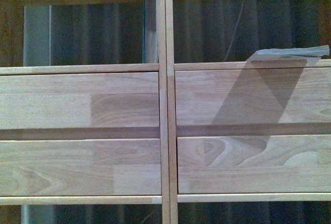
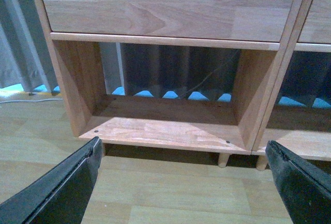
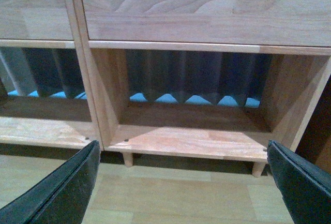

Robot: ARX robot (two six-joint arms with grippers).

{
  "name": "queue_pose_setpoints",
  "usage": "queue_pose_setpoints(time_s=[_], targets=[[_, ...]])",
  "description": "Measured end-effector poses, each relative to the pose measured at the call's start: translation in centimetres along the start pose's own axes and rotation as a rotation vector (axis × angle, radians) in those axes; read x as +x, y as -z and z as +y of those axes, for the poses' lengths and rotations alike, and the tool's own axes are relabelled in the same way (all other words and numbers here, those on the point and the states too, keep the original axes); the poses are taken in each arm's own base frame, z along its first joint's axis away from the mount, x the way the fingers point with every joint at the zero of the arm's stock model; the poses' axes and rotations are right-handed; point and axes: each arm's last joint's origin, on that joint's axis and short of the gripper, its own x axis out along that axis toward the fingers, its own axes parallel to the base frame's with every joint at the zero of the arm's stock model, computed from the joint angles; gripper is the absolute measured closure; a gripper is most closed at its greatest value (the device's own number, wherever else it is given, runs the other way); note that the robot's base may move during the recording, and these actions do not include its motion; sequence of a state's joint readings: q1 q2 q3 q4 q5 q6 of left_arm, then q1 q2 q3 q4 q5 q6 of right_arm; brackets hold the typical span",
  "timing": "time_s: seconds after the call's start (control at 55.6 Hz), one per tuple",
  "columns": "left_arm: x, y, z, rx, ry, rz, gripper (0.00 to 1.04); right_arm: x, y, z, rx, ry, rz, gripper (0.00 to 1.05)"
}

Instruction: Organize books on shelf

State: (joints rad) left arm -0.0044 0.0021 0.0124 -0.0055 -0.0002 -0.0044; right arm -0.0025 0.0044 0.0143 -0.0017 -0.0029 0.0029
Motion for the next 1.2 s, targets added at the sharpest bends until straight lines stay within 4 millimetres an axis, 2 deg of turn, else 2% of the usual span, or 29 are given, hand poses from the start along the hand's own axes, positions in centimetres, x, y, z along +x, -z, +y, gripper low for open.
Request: queue_pose_setpoints(time_s=[1.151, 1.204], targets=[[0.0, 0.0, 0.0, 0.0, 0.0, 0.0, 0.07, 0.0, 0.0, 0.0, 0.0, -0.002, 0.0, 0.07], [0.0, 0.0, 0.0, 0.0, 0.0, 0.0, 0.07, 0.19, -0.15, -0.03, 0.1, -0.146, 0.007, 0.07]])
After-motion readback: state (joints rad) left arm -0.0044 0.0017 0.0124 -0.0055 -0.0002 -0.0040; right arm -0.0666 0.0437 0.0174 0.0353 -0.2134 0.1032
